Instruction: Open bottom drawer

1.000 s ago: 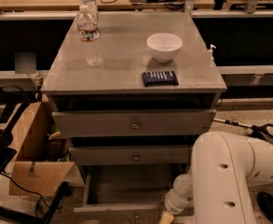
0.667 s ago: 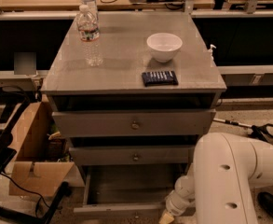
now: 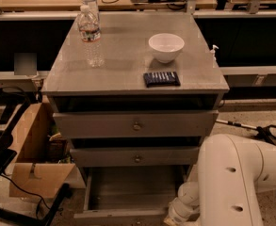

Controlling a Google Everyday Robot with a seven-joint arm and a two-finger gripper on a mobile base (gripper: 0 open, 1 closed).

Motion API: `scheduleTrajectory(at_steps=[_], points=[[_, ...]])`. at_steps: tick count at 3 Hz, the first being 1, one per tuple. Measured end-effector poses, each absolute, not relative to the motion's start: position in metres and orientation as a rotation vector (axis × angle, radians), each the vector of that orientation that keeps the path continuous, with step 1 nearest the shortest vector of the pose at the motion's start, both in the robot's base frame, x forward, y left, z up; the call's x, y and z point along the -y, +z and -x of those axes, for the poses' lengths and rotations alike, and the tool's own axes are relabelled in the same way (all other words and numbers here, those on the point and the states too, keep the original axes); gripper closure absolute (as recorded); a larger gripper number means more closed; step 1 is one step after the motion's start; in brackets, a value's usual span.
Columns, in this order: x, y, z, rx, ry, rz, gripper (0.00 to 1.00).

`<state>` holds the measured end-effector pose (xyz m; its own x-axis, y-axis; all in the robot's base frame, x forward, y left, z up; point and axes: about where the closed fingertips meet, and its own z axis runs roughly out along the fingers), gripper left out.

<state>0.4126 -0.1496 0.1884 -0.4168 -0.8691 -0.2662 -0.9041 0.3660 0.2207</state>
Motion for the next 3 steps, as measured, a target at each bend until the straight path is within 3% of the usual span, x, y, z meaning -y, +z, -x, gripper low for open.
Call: scheduleTrajectory(at_steps=[3], points=[[0.1496,0.1884,-0.4126,-2.509,0.510,1.635,1.00]])
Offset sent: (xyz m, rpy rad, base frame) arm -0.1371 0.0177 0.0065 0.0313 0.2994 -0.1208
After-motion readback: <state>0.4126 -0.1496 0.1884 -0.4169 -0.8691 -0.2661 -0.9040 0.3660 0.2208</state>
